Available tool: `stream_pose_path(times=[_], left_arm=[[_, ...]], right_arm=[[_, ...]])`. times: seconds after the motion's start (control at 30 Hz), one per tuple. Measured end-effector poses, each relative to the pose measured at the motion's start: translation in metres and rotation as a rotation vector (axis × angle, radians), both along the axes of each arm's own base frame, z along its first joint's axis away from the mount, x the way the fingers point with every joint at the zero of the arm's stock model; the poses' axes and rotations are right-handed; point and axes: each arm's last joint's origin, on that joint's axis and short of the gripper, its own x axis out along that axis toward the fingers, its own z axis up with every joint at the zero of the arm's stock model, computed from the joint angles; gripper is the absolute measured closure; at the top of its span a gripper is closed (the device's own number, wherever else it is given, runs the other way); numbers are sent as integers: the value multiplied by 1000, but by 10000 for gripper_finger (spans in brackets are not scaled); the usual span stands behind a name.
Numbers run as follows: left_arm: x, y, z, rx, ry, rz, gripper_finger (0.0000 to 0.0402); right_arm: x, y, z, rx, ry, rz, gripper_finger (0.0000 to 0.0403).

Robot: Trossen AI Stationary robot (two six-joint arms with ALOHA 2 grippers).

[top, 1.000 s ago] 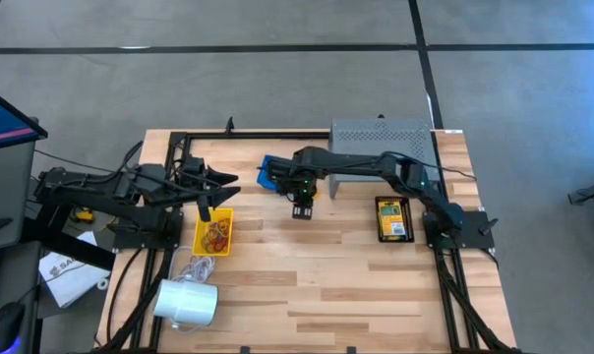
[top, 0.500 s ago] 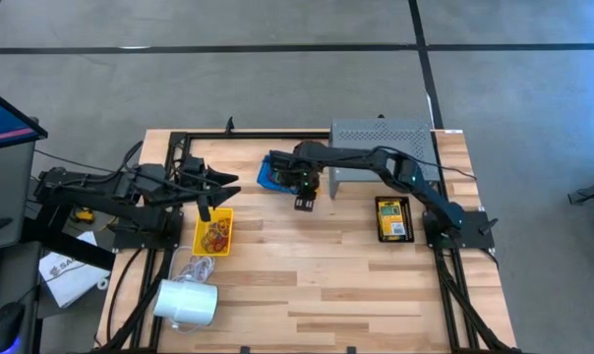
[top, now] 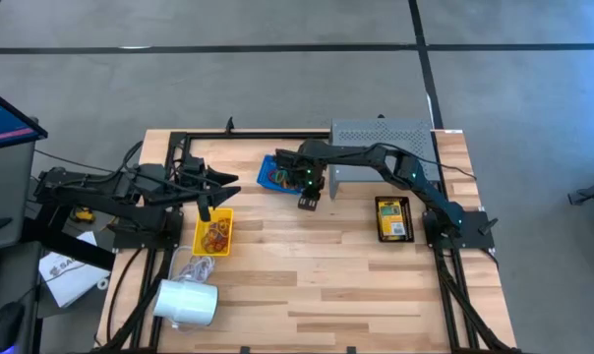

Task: Pick & Place Office Desk Supplies
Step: Put the yellow spring keychain into the blue bin

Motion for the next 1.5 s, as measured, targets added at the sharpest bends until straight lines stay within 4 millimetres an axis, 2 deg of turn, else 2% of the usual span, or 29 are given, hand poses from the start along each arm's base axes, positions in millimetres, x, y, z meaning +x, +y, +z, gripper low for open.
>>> stream_pose_path(times=[0.2,0.43,0.93,1.17,1.43,1.5], left_arm=[[0,0,0,0,0,0,209],[0,0,0,-1,-3,0,209],[0,0,2,-4,-22,0,209],[0,0,2,-20,-26,1,209],[0,0,2,-81,-42,7,209],[0,0,2,-83,-43,7,209]], right_arm=[[0,0,-8,-7,-15,-5,286],[2,-1,-9,-17,-32,-7,260],[-2,0,-21,-19,-32,-29,276],[-2,0,-22,-23,-26,-54,304],[-3,-2,-23,-24,-22,-90,386],[-3,-2,-23,-23,-21,-86,392]])
